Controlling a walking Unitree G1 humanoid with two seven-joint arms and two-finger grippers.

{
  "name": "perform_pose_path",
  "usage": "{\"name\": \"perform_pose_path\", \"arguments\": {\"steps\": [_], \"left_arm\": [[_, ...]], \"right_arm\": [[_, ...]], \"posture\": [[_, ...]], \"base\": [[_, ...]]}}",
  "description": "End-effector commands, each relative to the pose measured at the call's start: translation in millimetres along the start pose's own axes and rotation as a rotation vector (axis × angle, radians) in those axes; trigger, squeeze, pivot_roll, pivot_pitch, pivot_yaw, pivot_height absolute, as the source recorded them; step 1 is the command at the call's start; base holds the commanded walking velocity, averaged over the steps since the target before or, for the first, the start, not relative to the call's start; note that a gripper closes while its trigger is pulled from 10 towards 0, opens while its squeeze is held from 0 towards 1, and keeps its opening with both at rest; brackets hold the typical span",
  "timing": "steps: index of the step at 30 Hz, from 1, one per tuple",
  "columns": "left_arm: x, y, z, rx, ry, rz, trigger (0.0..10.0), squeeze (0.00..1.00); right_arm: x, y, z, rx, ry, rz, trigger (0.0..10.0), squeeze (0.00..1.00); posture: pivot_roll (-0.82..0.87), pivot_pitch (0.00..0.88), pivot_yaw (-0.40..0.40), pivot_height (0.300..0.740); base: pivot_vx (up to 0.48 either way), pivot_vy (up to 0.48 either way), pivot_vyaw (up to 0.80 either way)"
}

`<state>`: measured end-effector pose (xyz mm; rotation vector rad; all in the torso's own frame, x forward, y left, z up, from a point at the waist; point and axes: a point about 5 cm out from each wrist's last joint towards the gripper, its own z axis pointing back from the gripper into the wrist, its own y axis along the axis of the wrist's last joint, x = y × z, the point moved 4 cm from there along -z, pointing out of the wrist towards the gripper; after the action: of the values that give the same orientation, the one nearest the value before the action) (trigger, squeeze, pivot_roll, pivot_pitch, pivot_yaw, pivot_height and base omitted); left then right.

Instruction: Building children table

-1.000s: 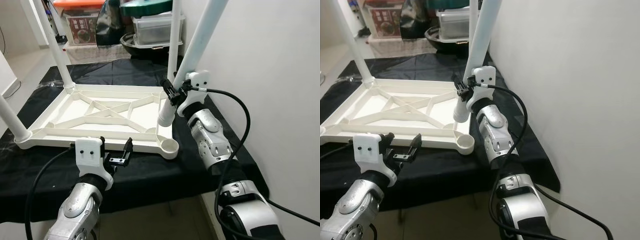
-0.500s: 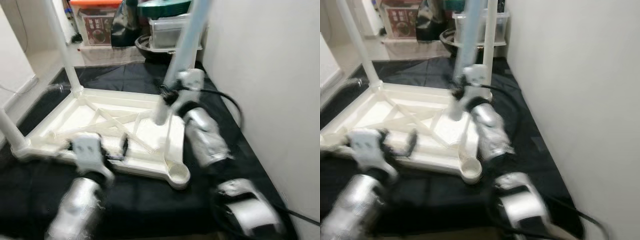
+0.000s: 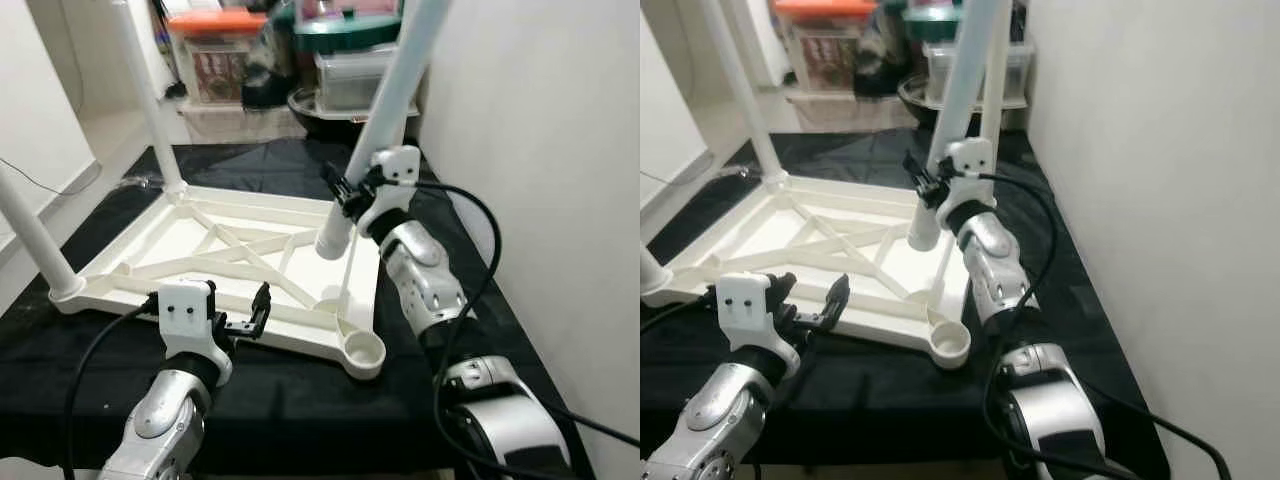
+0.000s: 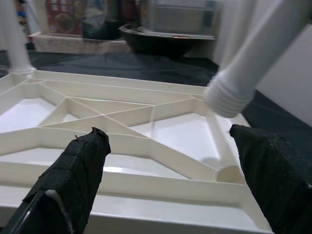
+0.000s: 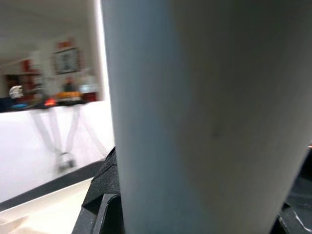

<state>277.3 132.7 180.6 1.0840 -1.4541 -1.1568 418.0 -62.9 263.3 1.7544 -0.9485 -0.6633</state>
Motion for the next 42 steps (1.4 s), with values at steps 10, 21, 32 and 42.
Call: {"name": "perform_pose_path", "arguments": {"steps": [10, 21, 32, 42], "left_arm": [[19.0, -11.3, 23.1, -0.061, -0.121, 0.032, 10.0, 0.0], [34.5, -22.6, 49.9, -0.134, -0.207, 0.064, 10.0, 0.0], [38.9, -24.5, 52.1, -0.145, -0.228, 0.073, 10.0, 0.0], [42.7, -26.7, 57.6, -0.164, -0.258, 0.082, 10.0, 0.0]], "right_arm": [[21.5, -1.9, -2.7, -0.168, 0.199, -0.114, 10.0, 0.0], [13.9, 16.6, 24.7, -0.226, 0.65, -0.2, 10.0, 0.0], [13.9, 25.2, 40.9, -0.215, 0.818, -0.212, 10.0, 0.0], [5.7, 23.4, 58.0, -0.264, 0.981, -0.215, 10.0, 0.0]], "posture": [[0.06, 0.09, -0.017, 0.74], [0.08, 0.13, -0.018, 0.74], [0.08, 0.113, -0.006, 0.74], [0.08, 0.117, -0.007, 0.74]], "base": [[0.0, 0.0, 0.0], [0.0, 0.0, 0.0], [0.0, 0.0, 0.0], [0.0, 0.0, 0.0]]}}
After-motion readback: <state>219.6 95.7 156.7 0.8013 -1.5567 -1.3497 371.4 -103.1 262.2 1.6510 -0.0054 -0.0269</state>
